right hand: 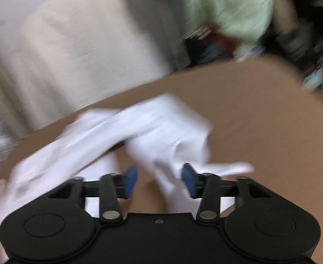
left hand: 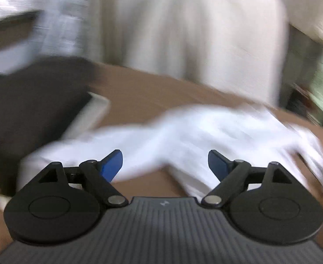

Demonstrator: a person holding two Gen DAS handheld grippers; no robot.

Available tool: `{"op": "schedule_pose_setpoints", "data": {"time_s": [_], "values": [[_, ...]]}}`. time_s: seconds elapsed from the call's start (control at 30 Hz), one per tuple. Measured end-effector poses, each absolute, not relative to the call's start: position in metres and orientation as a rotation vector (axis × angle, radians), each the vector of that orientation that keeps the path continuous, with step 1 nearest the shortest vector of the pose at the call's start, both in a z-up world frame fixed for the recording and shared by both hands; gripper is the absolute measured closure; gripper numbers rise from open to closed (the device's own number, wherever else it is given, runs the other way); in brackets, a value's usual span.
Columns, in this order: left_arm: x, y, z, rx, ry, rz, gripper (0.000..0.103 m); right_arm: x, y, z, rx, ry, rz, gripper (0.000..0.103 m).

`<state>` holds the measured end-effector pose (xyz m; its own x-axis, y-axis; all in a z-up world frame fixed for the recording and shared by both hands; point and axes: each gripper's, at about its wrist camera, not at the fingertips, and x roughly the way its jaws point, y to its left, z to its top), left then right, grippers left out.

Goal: Fold clothes

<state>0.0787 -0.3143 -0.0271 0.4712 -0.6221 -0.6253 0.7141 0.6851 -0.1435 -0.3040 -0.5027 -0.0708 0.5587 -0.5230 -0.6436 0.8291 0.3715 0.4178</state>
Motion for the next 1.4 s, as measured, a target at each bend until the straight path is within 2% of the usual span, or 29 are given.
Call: {"op": "schedule_pose_setpoints", "data": {"time_s": [0.17, 0.37, 0.57, 0.6, 0.63, 0.67, 0.7, 0.8, 0.83, 0.9, 0.97, 1.0, 1.03, 1.07, 1.2, 1.23, 1.3, 1.37, 1.4], "values": [[0.026, -0.377, -0.079, 0.377, 0.836, -1.054, 0.018, -0.254, -0.486, -0.117, 1.0, 0.585, -0.583, 0.045], [0.006, -0.403, -0.105, 0.515, 0.822, -1.021, 0.018, -0.233, -0.483, -0.123, 0.84, 0.723, -0.719, 0.045], [0.026, -0.397, -0.119, 0.478, 0.912, -1.009, 0.018, -0.258, -0.49, -0.119, 0.733, 0.698, -0.832, 0.045], [0.026, -0.396, -0.121, 0.477, 0.917, -1.026, 0.033, -0.259, -0.489, -0.118, 0.765, 0.668, -0.774, 0.045], [0.025, -0.397, -0.123, 0.48, 0.918, -1.042, 0.066, -0.26, -0.489, -0.118, 0.797, 0.638, -0.716, 0.045], [0.024, -0.398, -0.124, 0.486, 0.927, -1.042, 0.078, -0.26, -0.49, -0.119, 0.844, 0.616, -0.654, 0.045], [0.022, -0.4, -0.125, 0.501, 0.914, -1.037, 0.085, -0.255, -0.492, -0.126, 0.892, 0.605, -0.593, 0.045], [0.015, -0.402, -0.122, 0.526, 0.851, -1.046, 0.092, -0.232, -0.5, -0.151, 0.979, 0.659, -0.5, 0.043], [0.014, -0.402, -0.121, 0.517, 0.84, -1.053, 0.092, -0.222, -0.502, -0.161, 0.985, 0.701, -0.494, 0.037], [0.014, -0.402, -0.117, 0.496, 0.82, -1.059, 0.092, -0.198, -0.5, -0.175, 0.895, 0.81, -0.488, 0.034], [0.015, -0.4, -0.112, 0.475, 0.79, -1.049, 0.092, -0.184, -0.49, -0.17, 0.749, 0.789, -0.512, 0.032], [0.016, -0.397, -0.109, 0.469, 0.764, -1.042, 0.092, -0.178, -0.484, -0.167, 0.676, 0.777, -0.52, 0.045], [0.016, -0.395, -0.106, 0.464, 0.737, -1.035, 0.098, -0.174, -0.477, -0.161, 0.612, 0.762, -0.505, 0.089], [0.015, -0.391, -0.1, 0.451, 0.732, -1.047, 0.098, -0.174, -0.47, -0.152, 0.573, 0.741, -0.495, 0.094], [0.004, -0.355, -0.044, 0.253, 0.722, -1.188, 0.098, -0.225, -0.438, -0.076, 0.528, 0.392, -0.469, 0.095], [-0.006, -0.344, -0.025, 0.218, 0.673, -1.226, 0.098, -0.245, -0.429, -0.056, 0.515, 0.318, -0.482, 0.095], [-0.021, -0.331, -0.001, 0.202, 0.628, -1.278, 0.097, -0.281, -0.416, -0.029, 0.498, 0.227, -0.56, 0.095], [-0.031, -0.325, 0.008, 0.184, 0.641, -1.325, 0.09, -0.304, -0.418, -0.023, 0.473, 0.264, -0.723, 0.095], [-0.032, -0.325, 0.006, 0.174, 0.676, -1.347, 0.078, -0.314, -0.42, -0.021, 0.459, 0.29, -0.806, 0.095]]}}
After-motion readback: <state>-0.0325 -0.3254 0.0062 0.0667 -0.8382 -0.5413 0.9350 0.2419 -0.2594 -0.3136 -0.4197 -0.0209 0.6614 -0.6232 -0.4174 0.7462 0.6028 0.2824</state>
